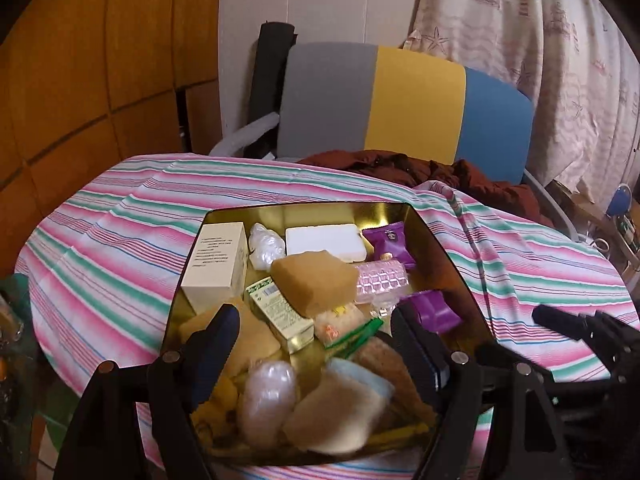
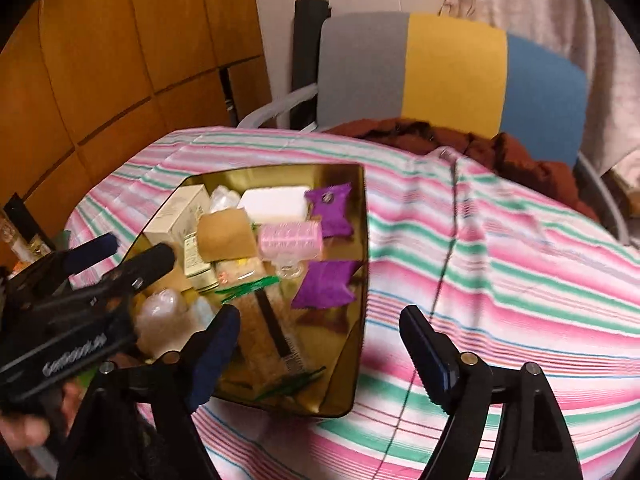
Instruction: Organize objects
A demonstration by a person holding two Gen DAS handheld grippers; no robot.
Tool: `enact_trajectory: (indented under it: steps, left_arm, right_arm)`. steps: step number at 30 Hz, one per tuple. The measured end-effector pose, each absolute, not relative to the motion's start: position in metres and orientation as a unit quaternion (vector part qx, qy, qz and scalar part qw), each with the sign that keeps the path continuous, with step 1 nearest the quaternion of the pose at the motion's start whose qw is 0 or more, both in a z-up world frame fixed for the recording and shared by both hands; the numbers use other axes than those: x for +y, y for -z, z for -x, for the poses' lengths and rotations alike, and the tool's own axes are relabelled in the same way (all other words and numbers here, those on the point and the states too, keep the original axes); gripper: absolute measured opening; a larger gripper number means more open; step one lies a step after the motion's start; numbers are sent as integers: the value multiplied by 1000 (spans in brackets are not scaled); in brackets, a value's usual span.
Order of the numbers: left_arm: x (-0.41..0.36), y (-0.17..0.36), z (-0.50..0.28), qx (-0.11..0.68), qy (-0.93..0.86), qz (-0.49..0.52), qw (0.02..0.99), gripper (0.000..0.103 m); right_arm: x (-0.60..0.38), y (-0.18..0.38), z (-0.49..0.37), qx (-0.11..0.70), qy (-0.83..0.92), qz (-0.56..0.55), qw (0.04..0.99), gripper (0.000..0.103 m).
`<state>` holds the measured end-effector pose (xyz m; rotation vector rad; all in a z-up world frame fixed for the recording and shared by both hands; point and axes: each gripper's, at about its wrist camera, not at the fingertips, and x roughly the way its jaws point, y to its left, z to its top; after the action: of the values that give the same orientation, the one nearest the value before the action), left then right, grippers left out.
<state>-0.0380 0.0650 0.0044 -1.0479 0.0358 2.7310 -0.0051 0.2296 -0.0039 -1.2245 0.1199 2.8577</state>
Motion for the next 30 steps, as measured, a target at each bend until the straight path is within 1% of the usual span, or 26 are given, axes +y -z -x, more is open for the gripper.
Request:
enact_trajectory:
  steps: [2,5,9,16,18,25,30]
  left_arm:
    - [65,-7,33,20,-930,355,94,79]
    - [63,-9,28,17,-931,352,94,79]
    - [61,-10,21,12,-932,352,86,79]
    - [58,-3,9,43,-934,351,57,79]
    - [51,-4,4,38,-937,345,48,79]
    - [30,-2,-4,5,-941,338,19,79]
    - [29,-1,-3,-6,-942,336,17,74]
  right_arm:
    - [230,2,2,33,-922,385,27,91]
    - [232,0,-2,35,-924,379,37,92]
    - [237,1,-7,40,-925,374,56,97]
    - [243,6,-9,36,-919,383,91,100]
    - [243,5,-11,41,-919,382,91,103]
    - [232,5,-15,39,-921,374,101,103]
    - [221,7,-17,28,-924,371,92,103]
